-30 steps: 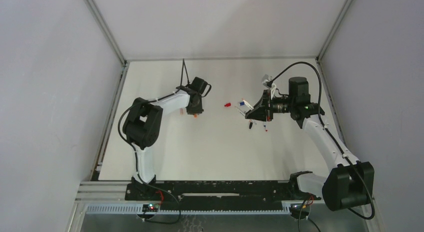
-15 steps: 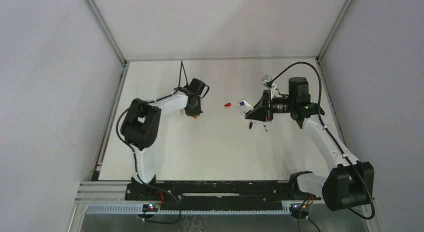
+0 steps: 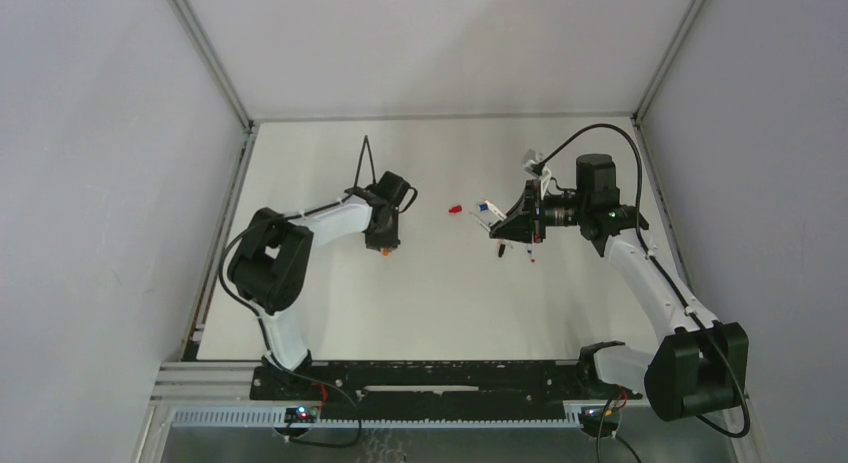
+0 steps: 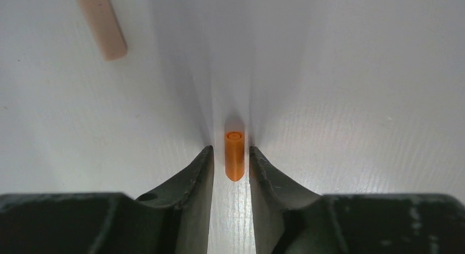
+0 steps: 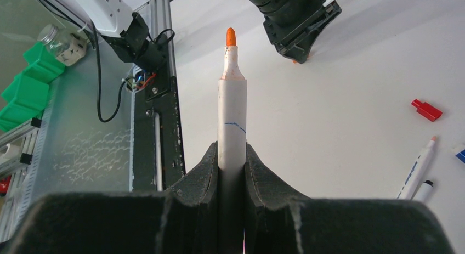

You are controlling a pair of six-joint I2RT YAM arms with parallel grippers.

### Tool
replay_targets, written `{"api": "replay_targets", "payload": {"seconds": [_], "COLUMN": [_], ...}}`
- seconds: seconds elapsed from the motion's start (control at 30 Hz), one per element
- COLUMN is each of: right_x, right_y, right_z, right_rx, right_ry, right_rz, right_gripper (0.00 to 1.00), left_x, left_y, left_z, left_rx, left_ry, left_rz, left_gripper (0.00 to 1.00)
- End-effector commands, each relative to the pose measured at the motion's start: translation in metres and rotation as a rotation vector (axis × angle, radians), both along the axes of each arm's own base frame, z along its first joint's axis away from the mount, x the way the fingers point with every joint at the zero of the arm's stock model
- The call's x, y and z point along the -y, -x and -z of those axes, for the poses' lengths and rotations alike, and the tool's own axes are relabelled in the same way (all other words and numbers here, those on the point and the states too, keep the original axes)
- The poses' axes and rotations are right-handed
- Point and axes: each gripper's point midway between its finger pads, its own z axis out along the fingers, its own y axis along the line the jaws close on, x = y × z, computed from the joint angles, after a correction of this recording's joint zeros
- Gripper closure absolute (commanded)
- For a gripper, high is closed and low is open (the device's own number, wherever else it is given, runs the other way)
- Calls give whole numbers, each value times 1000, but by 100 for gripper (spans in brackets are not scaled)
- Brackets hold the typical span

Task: Insert the pens into the pen caps
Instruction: Insert the pen into the pen cap.

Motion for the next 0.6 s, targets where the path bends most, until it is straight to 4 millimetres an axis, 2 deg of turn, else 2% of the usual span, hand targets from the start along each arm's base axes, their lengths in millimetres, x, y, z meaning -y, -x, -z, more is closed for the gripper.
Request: {"api": "replay_targets", "payload": {"seconds": [0.0, 0.17, 0.57], "right_x": [-3, -3, -3], "right_y": [-1, 0, 0], "right_z": [-17, -18, -19], "right_rx": [60, 60, 62], "right_ry": [-17, -20, -22], "right_rz": [-26, -32, -32], "right_gripper": [100, 100, 100], "left_x": [-10, -6, -2], "left_y": [23, 27, 44], "left_z": [22, 28, 51], "left_rx": [-129, -163, -288], "left_ry": [-67, -57, -36], "left_rz": [49, 70, 122], "left_gripper": [60, 61, 81]}}
